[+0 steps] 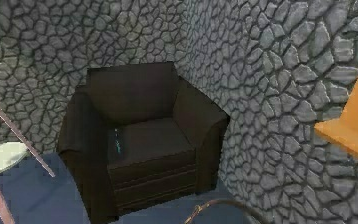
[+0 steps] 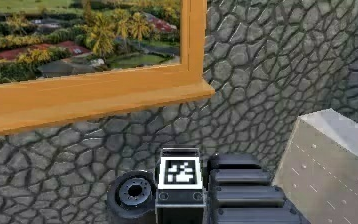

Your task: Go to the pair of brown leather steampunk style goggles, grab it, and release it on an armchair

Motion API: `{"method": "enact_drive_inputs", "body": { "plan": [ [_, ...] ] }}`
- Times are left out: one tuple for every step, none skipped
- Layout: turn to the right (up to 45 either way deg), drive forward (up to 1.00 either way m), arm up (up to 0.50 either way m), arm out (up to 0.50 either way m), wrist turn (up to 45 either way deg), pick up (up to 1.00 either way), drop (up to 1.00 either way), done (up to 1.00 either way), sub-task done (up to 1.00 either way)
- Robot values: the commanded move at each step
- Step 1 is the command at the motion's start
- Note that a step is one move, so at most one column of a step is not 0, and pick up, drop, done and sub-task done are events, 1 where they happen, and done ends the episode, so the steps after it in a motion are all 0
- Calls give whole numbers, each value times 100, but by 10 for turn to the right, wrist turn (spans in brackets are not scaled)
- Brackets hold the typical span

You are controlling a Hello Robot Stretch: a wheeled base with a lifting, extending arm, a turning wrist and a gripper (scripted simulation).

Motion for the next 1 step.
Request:
{"method": "enact_drive_inputs", "body": {
  "plan": [
    [0,70,0,0,0,0,0,0,0]
  ]
}}
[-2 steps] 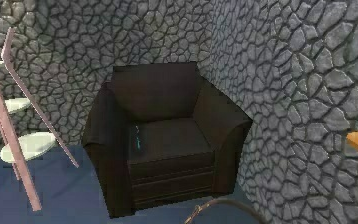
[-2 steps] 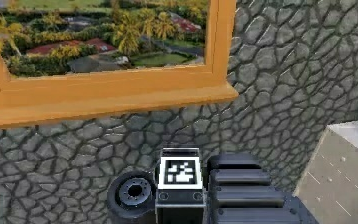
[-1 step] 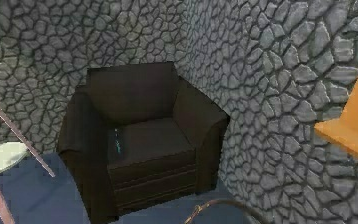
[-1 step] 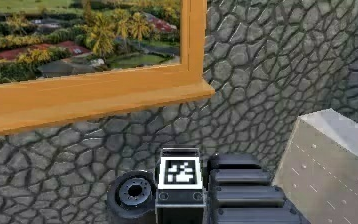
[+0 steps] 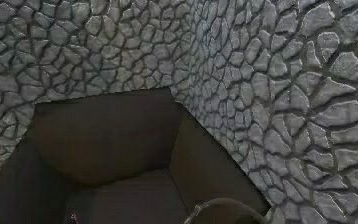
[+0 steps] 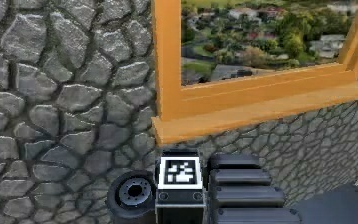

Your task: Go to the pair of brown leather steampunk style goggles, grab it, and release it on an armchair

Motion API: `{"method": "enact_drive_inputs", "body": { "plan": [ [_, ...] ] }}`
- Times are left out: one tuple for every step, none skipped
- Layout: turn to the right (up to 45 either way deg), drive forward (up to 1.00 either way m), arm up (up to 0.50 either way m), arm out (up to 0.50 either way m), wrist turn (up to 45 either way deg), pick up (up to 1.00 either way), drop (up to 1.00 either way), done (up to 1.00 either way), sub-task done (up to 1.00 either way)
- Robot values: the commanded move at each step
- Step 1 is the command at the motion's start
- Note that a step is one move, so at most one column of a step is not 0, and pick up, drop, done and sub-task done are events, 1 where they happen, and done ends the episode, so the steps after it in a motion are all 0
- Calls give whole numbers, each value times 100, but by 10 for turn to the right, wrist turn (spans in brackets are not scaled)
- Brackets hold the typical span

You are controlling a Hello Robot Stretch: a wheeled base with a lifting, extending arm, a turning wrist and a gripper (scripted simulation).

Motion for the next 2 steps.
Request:
{"method": "enact_drive_inputs", "body": {
  "plan": [
    [-240,0,0,0,0,0,0,0,0],
    [150,0,0,0,0,0,0,0,0]
  ]
}}
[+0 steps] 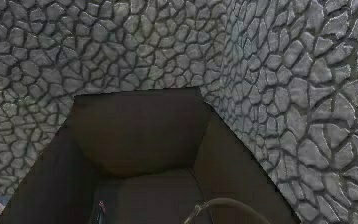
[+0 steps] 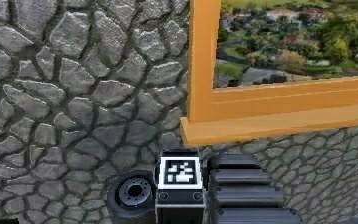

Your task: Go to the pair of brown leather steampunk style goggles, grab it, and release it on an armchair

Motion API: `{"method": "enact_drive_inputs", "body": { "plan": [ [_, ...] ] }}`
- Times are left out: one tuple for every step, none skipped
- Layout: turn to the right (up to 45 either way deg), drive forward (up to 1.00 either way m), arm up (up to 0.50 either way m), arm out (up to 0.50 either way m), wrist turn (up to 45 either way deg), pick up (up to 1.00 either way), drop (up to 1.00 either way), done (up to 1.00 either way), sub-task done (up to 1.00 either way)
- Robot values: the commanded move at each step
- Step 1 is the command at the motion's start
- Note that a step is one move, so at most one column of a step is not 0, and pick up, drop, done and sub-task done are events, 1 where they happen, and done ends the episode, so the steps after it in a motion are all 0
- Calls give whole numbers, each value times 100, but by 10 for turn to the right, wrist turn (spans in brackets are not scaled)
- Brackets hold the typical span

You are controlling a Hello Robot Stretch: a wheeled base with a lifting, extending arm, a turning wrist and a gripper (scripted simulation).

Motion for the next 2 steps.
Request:
{"method": "enact_drive_inputs", "body": {
  "plan": [
    [-90,0,0,0,0,0,0,0,0],
    [30,0,0,0,0,0,0,0,0]
  ]
}}
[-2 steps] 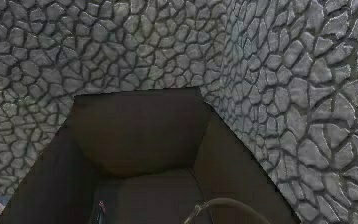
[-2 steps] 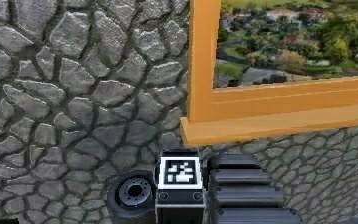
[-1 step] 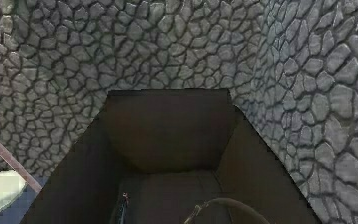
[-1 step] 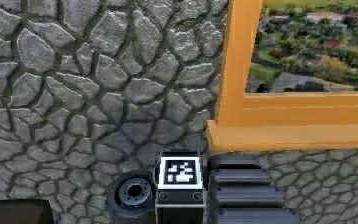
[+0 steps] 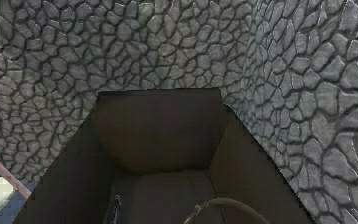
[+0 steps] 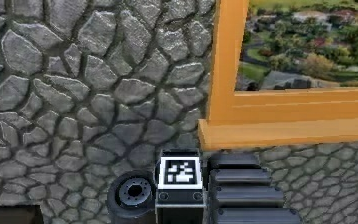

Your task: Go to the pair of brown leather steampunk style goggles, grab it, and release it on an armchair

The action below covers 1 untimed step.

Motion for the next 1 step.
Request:
{"method": "enact_drive_inputs", "body": {
  "plan": [
    [-30,0,0,0,0,0,0,0,0]
  ]
}}
